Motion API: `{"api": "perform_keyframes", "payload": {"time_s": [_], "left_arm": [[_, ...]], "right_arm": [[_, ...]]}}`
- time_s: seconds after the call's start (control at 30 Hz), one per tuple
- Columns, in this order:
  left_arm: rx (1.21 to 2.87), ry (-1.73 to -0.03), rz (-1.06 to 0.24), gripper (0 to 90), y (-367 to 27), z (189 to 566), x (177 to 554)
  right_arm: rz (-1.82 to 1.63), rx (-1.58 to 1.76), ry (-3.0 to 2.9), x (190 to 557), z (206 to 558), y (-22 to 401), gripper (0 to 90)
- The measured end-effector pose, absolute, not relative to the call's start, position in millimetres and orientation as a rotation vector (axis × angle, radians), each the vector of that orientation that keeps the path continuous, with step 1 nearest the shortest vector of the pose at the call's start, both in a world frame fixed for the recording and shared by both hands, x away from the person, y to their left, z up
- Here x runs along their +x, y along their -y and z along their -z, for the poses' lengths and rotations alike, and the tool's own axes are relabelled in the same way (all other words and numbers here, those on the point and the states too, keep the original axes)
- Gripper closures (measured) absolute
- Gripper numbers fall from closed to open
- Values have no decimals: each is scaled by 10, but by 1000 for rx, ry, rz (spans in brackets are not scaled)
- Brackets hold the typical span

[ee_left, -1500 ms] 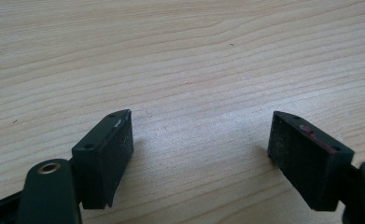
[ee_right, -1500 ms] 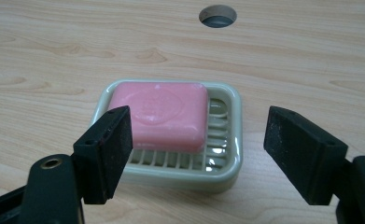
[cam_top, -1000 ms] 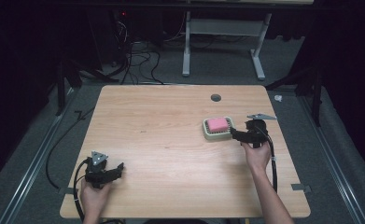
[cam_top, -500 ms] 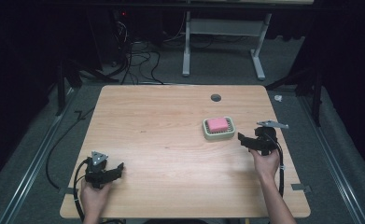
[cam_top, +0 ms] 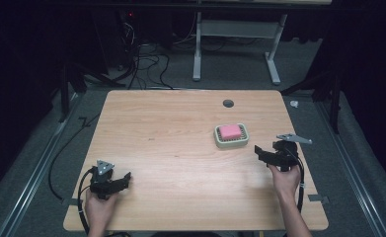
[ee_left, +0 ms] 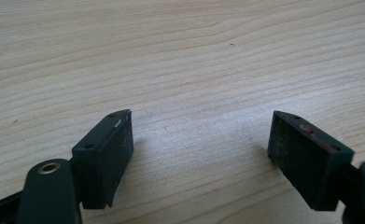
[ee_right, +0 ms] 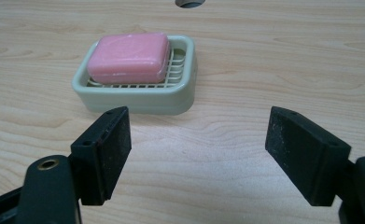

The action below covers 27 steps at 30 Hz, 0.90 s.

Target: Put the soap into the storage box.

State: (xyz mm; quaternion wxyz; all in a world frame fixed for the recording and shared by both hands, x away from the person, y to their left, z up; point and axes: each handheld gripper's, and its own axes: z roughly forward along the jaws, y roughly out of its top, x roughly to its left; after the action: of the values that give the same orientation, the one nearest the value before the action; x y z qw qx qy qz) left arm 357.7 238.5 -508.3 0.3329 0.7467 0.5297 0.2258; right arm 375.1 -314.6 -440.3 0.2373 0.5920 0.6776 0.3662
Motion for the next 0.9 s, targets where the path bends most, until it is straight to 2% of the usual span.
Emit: {"api": "perform_keyframes", "payload": {"time_s": [0.9], "left_arm": [[1950, -1384, -590, 228, -2385, 5083, 3576]], "right_arm": [[-1035, 1641, -1842, 3411, 4555, 3184, 224]]}}
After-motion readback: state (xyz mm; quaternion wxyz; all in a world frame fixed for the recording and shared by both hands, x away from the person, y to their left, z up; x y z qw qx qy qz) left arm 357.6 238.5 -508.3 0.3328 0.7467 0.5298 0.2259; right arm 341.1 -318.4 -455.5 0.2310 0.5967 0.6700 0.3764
